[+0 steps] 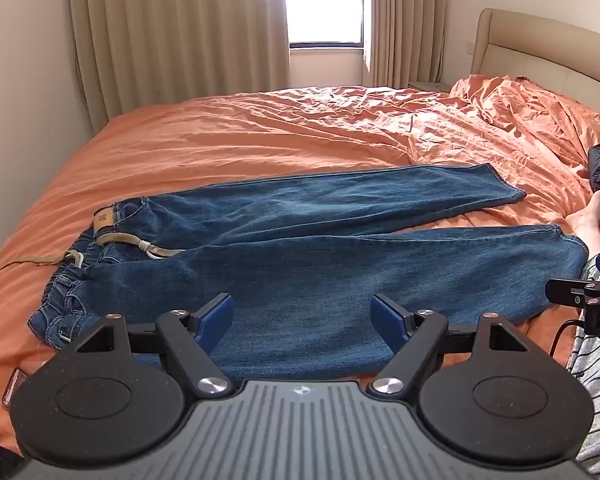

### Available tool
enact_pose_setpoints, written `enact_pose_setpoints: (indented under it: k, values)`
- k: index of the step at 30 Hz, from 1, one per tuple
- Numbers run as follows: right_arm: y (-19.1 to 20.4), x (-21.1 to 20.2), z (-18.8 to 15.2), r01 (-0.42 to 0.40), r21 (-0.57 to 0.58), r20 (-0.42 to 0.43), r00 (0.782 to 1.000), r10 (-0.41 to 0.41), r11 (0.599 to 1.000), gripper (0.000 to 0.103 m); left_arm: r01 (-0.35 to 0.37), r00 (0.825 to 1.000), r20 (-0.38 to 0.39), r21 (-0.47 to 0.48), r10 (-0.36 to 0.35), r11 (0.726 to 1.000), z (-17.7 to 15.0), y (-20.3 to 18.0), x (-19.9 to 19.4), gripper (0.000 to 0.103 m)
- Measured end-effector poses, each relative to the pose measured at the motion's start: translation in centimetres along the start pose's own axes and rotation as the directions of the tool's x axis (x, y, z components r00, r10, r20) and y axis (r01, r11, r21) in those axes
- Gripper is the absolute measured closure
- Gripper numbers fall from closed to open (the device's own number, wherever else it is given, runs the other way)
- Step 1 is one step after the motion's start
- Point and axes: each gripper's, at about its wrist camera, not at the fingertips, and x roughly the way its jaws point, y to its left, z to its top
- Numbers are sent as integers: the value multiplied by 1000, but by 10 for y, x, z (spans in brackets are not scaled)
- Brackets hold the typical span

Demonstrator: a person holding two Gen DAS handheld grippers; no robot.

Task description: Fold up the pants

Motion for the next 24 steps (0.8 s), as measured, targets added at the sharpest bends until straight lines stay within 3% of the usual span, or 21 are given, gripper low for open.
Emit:
enact_pose_setpoints:
  k: [24]
  values:
    - [0,-3,1,-2,-12,9,1000,2,1000,21,-7,1000,7,5,7,1000,2,0,-2,12]
